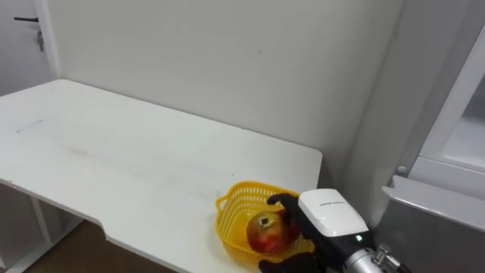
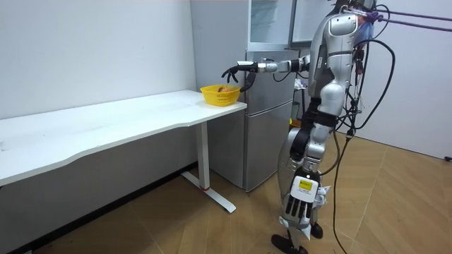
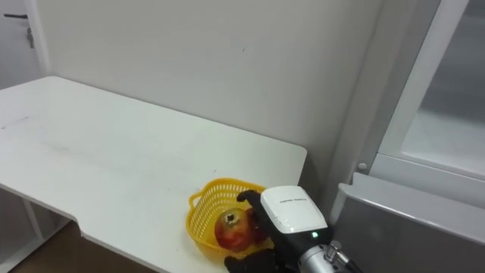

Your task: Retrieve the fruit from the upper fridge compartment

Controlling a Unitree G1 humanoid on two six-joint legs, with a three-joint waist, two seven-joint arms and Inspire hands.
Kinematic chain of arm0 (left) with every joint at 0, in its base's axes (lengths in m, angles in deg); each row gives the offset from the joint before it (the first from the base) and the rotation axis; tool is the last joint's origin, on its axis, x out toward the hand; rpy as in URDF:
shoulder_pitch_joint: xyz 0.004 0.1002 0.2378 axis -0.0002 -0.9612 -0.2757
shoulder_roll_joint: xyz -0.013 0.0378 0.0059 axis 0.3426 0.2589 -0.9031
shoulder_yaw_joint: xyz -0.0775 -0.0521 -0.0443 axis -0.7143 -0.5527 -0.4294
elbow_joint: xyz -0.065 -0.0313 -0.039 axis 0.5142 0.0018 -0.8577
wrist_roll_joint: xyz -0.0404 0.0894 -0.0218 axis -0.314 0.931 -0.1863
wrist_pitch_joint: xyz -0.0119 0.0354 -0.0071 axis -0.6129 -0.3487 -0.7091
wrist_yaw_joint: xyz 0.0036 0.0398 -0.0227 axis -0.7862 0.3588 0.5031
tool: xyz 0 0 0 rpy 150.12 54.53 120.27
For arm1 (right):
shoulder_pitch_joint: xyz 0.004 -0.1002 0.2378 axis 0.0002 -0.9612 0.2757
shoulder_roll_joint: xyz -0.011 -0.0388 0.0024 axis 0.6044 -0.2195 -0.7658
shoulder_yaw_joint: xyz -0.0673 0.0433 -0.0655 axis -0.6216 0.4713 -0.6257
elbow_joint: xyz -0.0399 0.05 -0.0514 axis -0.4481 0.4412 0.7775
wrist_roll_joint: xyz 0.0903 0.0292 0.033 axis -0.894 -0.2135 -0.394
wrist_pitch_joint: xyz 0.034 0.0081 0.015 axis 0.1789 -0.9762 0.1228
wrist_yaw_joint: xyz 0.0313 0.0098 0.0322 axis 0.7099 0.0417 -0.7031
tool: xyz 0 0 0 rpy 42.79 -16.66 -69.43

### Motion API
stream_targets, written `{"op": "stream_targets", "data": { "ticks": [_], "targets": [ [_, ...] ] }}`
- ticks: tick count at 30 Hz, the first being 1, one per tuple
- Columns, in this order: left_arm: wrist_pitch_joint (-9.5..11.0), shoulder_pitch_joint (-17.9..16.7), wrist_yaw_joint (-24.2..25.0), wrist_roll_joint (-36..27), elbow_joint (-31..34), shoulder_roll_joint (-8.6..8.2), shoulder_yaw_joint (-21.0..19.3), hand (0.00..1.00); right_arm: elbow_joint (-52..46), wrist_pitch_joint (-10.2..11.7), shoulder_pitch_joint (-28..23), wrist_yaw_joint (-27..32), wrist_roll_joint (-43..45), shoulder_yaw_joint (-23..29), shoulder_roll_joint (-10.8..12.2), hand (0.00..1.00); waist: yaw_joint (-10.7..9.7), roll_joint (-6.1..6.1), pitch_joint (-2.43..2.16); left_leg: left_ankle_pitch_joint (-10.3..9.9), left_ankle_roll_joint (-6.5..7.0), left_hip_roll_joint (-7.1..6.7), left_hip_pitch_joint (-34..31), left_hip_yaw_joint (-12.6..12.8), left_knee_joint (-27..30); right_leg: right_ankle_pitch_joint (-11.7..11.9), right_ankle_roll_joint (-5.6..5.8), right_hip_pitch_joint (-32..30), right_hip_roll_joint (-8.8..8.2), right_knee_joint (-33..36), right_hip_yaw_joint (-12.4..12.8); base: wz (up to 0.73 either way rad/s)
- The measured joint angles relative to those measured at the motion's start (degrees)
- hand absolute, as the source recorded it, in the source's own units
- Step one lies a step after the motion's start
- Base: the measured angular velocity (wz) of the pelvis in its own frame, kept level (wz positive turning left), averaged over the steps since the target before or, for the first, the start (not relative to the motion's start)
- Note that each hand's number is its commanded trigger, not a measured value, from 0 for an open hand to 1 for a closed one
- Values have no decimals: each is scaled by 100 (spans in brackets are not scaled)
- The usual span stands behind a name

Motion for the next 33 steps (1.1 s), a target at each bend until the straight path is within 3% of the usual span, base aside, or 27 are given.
{"op": "stream_targets", "data": {
  "ticks": [23,33],
  "targets": [
    [-18,5,-2,1,0,0,1,0,9,-2,0,0,-65,0,0,0,-4,11,-11,0,0,0,7,0,0,0,0,8,-3,0,-1,0],
    [-17,26,-127,-3,-2,-26,3,0,5,40,1,5,-489,38,13,0,-24,6,-14,1,1,-10,9,-3,4,1,2,19,-10,-7,6,0]
  ]
}}
